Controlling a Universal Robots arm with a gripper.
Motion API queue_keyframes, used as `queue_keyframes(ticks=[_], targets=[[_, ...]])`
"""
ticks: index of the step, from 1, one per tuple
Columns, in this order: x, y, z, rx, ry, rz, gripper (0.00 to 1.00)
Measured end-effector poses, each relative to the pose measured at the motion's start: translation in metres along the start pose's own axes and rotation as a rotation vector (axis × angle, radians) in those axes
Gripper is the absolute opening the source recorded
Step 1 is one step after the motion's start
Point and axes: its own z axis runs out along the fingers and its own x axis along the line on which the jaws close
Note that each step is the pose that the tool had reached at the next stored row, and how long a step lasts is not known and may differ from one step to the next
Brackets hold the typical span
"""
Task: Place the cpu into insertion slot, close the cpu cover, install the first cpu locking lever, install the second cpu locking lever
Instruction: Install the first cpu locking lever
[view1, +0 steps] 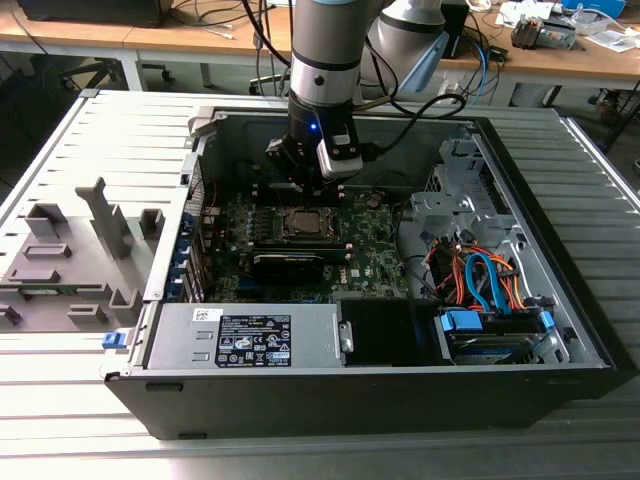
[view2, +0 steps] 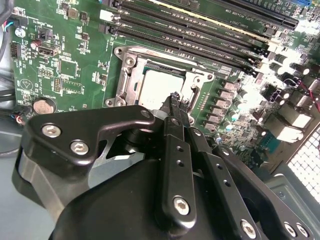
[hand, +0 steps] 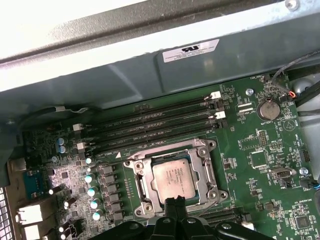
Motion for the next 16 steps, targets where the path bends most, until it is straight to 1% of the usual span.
queue_keyframes(ticks=[16], targets=[[0.0000, 0.0000, 0.0000, 0.0010, -0.0001, -0.020, 0.11]])
